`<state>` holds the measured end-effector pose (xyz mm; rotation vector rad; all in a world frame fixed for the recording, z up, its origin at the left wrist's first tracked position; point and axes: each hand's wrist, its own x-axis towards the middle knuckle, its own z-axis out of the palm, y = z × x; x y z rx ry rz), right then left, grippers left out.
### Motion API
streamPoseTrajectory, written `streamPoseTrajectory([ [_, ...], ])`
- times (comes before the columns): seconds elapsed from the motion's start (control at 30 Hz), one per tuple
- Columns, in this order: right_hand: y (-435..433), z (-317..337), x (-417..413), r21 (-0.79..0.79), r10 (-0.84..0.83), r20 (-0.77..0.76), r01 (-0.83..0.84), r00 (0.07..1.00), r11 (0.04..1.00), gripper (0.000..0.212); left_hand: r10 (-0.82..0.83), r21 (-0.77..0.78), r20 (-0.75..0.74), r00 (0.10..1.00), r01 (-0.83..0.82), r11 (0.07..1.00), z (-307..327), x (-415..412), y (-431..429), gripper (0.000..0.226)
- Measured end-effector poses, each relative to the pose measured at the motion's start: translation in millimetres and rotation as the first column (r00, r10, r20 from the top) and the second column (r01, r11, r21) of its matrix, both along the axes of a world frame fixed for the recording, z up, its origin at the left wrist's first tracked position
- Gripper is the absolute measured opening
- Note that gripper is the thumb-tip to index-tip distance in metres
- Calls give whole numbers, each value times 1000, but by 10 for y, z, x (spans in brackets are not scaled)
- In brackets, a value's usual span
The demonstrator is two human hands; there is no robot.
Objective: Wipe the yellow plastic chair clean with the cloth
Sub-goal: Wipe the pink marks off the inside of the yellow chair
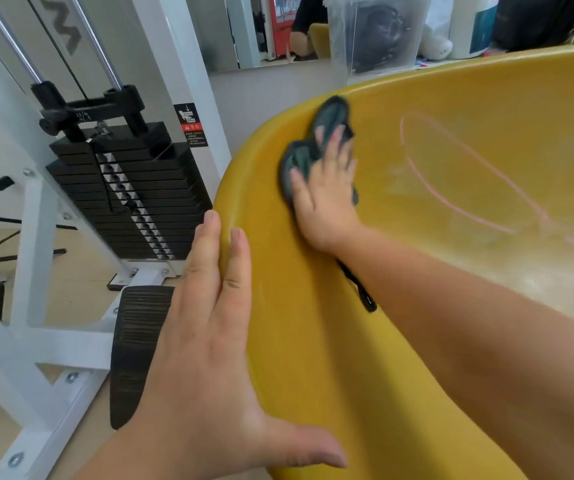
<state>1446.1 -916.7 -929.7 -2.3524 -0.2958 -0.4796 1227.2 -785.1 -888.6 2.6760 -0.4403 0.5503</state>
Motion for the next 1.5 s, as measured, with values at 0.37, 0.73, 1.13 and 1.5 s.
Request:
streamPoseTrajectory([
  [0.37, -1614, -1076, -711, -462, -20, -374, -167, 927, 871, 135, 68, 160, -73, 995, -55, 986, 0, -48, 13, 152],
  [0.73, -517, -551, -1688, 34, 480, -359, -503, 800, 864, 89, 15, 61, 8, 1000, -16, 998, -61, -34, 6, 130],
  [1.13, -1725, -1029, -920, -435, -211, -546, -59, 811, 899, 117, 17, 189, 111, 994, -38, 981, -128, -33, 42, 113],
  [1.5, -1287, -675, -2493, -122, 425, -597, -600, 681, 790, 69, 19, 227, 152, 988, -54, 972, -31, 15, -2, 109],
])
